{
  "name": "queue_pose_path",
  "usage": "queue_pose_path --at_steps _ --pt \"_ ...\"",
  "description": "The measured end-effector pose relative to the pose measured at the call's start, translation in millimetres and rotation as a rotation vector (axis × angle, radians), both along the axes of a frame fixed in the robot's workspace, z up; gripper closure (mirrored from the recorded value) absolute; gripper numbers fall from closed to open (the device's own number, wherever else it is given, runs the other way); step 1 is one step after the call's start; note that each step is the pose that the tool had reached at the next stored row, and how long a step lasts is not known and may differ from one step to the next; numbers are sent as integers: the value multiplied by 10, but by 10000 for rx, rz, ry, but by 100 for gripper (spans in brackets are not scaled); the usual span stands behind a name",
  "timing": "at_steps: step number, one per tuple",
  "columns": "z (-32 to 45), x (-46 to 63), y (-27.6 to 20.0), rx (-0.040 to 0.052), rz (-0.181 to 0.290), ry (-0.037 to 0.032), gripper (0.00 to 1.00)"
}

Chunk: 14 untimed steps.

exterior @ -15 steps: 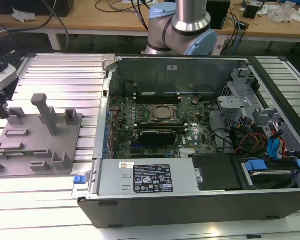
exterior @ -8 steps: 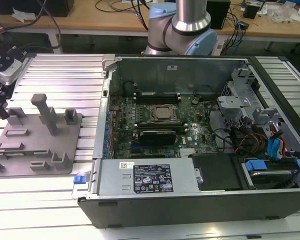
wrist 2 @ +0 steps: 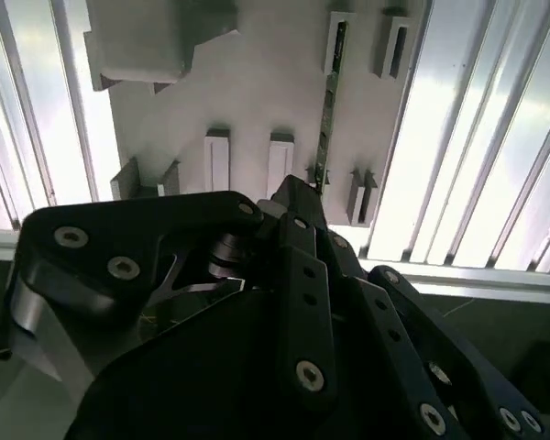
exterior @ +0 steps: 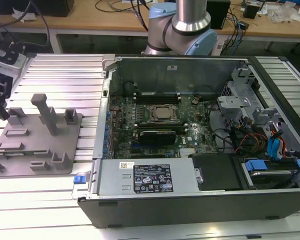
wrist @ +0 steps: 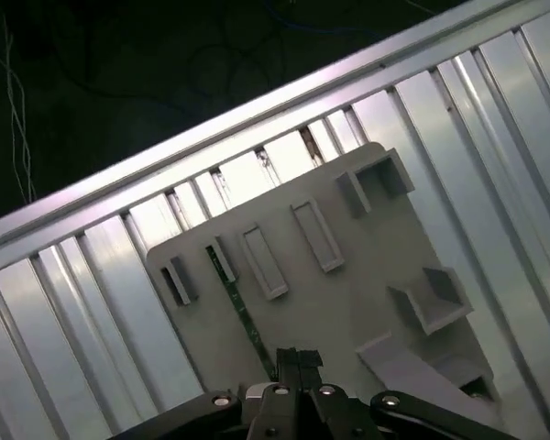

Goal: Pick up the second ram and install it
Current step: 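Pick up the second ram and move it above second insertion slot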

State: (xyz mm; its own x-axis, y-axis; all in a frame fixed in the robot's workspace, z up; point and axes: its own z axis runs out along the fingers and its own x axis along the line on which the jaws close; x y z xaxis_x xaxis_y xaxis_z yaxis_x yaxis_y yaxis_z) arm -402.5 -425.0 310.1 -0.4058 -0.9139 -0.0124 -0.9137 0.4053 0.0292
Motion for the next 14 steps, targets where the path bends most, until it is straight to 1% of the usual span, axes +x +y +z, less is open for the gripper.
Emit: queue_pose_path --at_steps 1,4,6,7,9,11,14 --pt "-15 0 0 -1 457 15 92" --pt "-61 0 0 -1 1395 19 92" --pt "-84 1 0 -2 1832 21 92" --pt "-102 0 0 -2 2157 22 92" --pt "-120 0 0 -2 2551 22 92" --pt "-155 0 0 -3 3322 22 92" --pt "-185 -1 -6 -4 3919 25 92"
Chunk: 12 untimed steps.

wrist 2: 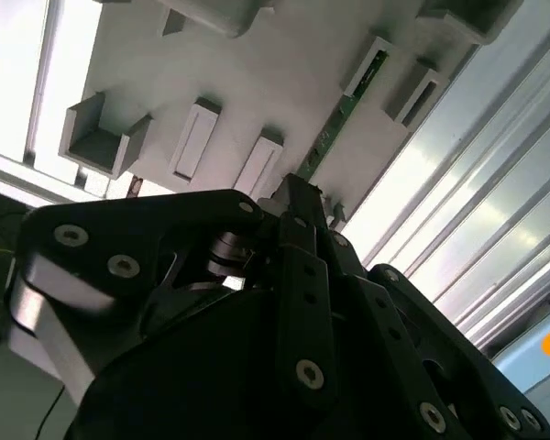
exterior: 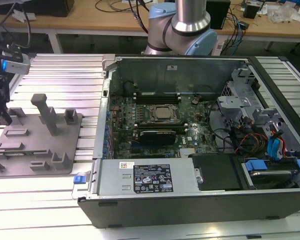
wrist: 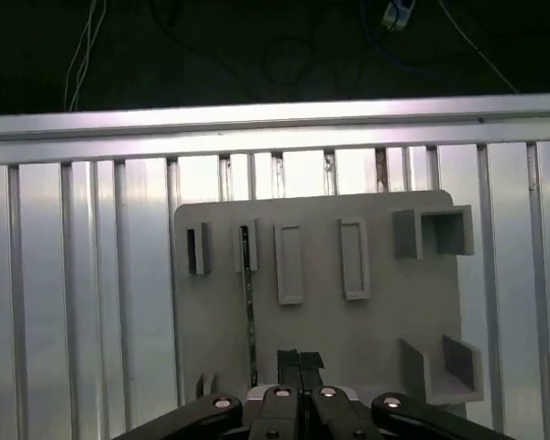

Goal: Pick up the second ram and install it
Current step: 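Pick up the second ram and move it above second insertion slot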

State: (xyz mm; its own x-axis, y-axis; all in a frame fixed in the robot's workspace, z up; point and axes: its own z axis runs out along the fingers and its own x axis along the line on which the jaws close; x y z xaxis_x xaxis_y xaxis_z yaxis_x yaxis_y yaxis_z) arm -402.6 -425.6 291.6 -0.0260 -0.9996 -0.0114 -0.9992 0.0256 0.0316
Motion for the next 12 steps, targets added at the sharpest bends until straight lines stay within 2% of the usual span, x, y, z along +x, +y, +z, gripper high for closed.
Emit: queue_pose_path --at_steps 2,4,6,8,12 --pt "-42 0 -17 0 163 2 92" --pt "-118 0 -85 1 167 24 92" --pt "-150 1 -110 2 168 29 92" --pt "-217 0 -134 1 168 32 92" --pt "-258 0 -152 1 169 34 92"
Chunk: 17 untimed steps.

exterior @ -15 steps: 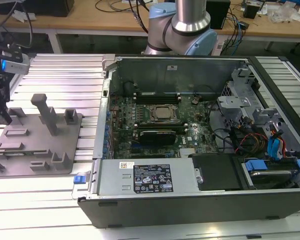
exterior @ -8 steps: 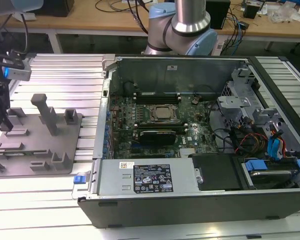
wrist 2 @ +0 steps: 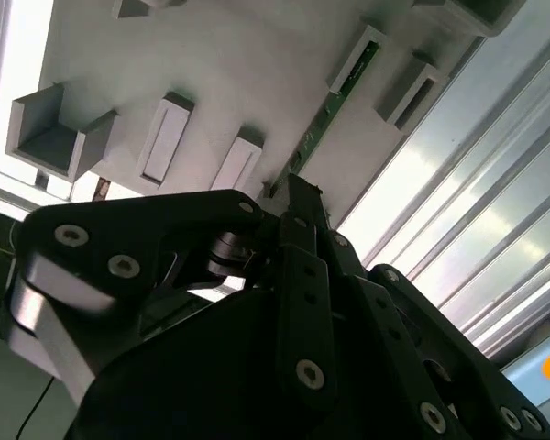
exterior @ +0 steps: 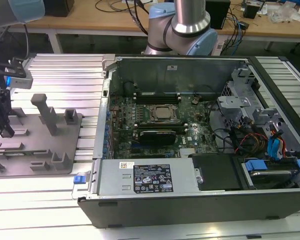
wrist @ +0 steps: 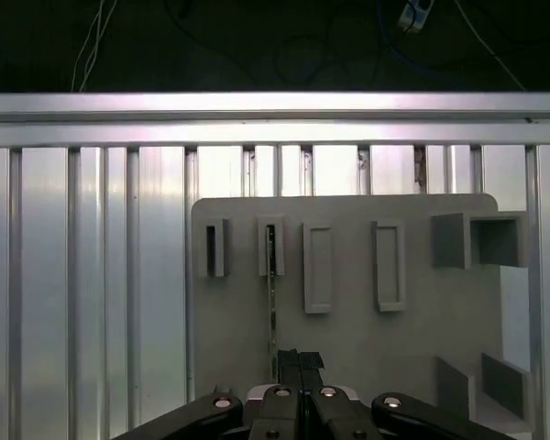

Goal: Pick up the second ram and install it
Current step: 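Pick up the second ram and move it above second insertion slot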

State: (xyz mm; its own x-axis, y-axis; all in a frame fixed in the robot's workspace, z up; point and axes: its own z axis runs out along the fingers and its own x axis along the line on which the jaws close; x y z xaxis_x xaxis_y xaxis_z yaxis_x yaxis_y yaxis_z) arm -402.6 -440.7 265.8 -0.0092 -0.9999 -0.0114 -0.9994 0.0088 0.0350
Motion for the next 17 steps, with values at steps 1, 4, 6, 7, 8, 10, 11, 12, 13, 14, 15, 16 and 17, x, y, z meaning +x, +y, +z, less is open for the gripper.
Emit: queue_pose_path --at_steps 1,4,6,7,8,10,11,12,13,14,15,16,17 --pt "-8 0 -2 1 -1 0 92" --pt "-39 0 -10 1 -1 2 92" --pt "-71 0 -20 1 -1 11 92" --pt "-77 0 -22 0 -1 13 92" --pt "-93 -1 -25 1 -2 18 92" --pt "-108 0 -28 1 -1 22 92" --pt "-126 0 -32 1 -1 24 92" --pt "-154 0 -42 0 0 28 92" --pt "-168 0 -49 0 0 30 92" --pt "-179 0 -54 1 -1 31 92" --pt "-193 0 -62 1 -1 31 92" --pt "-207 0 -69 2 -1 31 92" --pt "-221 0 -77 2 -1 32 92"
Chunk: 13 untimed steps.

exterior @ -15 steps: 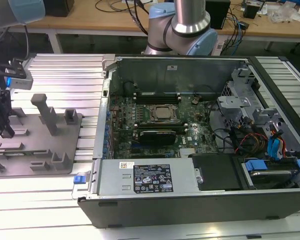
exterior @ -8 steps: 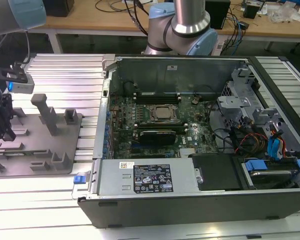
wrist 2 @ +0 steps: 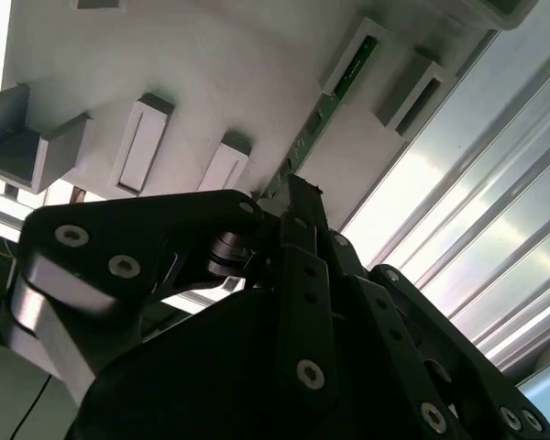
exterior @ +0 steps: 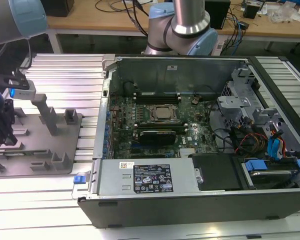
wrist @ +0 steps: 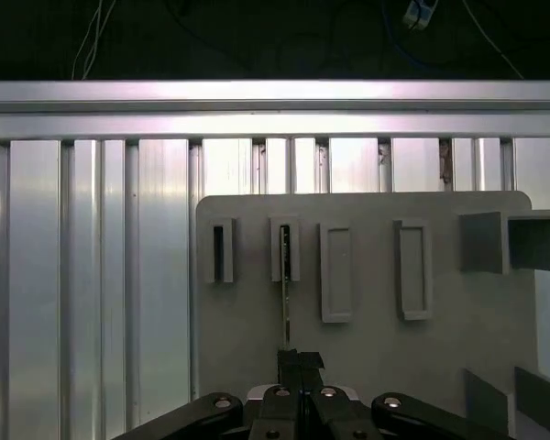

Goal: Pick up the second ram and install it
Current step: 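Pick up the second ram and move it above second insertion slot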

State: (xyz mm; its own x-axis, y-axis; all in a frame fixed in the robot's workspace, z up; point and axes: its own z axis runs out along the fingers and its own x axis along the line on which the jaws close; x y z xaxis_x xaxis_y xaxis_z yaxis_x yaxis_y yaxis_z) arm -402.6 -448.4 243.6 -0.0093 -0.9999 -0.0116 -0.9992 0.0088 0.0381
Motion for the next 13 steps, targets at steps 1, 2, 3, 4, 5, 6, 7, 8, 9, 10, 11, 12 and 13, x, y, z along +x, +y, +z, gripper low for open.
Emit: queue_pose_path --at_steps 1,2,3,4,5,6,7,8,9,10,11,12,13 --pt "-8 -1 -3 -1 -2 1 92" --pt "-15 -2 -7 -1 -1 3 92" --pt "-36 -5 -12 6 3 3 92" --pt "-46 -10 -12 7 8 4 92" --pt "-54 -12 -12 9 31 3 92" --pt "-69 -15 -11 11 134 2 92" --pt "-85 -19 -12 10 299 1 92" --pt "-95 -22 -12 10 407 3 92" --pt "-102 -25 -13 9 484 3 92" --pt "-113 -30 -15 11 592 2 92" --pt "-120 -31 -15 10 642 2 92" --pt "-129 -31 -15 10 653 2 92" --pt "-135 -31 -15 10 654 2 92"
